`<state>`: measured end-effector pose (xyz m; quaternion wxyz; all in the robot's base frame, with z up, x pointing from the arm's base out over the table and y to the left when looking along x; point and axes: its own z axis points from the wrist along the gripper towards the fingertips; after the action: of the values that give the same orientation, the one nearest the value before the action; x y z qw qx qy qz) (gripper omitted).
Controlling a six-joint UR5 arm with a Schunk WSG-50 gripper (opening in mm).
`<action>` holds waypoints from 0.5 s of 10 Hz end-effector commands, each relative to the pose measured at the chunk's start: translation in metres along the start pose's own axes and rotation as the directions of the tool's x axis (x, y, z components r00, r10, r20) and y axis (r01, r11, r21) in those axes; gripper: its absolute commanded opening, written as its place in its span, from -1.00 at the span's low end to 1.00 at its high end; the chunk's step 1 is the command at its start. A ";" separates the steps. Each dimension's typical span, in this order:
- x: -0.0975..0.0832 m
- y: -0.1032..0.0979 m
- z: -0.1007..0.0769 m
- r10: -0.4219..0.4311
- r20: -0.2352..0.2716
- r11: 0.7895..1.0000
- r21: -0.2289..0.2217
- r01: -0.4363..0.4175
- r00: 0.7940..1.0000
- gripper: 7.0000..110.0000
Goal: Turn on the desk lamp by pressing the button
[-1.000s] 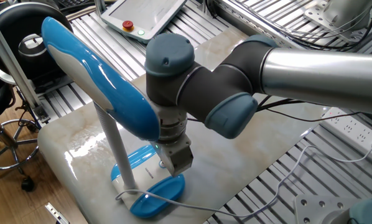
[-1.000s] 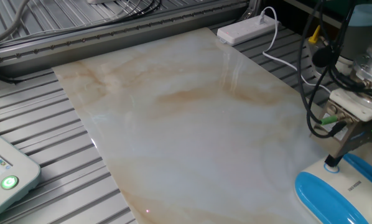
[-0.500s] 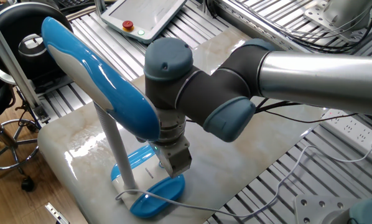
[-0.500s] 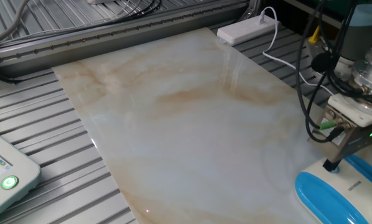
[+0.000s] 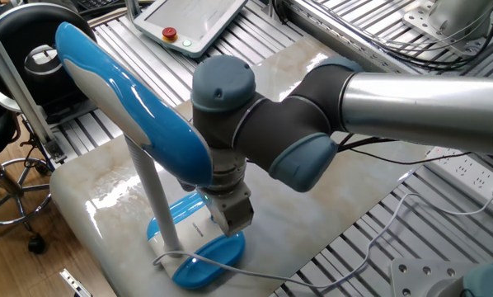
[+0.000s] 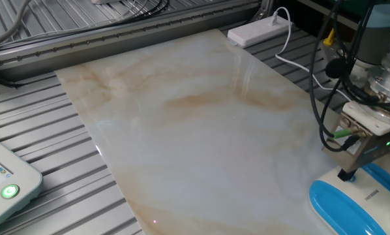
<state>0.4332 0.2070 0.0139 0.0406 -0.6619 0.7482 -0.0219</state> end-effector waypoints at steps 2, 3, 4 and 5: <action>0.002 0.004 -0.024 0.002 0.009 0.999 -0.037 -0.001 1.000 -1.00; 0.001 0.004 -0.030 0.002 0.011 0.999 -0.046 -0.002 1.000 -1.00; -0.001 0.004 -0.029 0.004 0.014 0.999 -0.045 -0.003 1.000 -1.00; 0.000 0.004 -0.028 0.003 0.009 0.999 -0.045 -0.003 1.000 -1.00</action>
<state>0.4279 0.2053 0.0344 0.0302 -0.6640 0.7471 -0.0101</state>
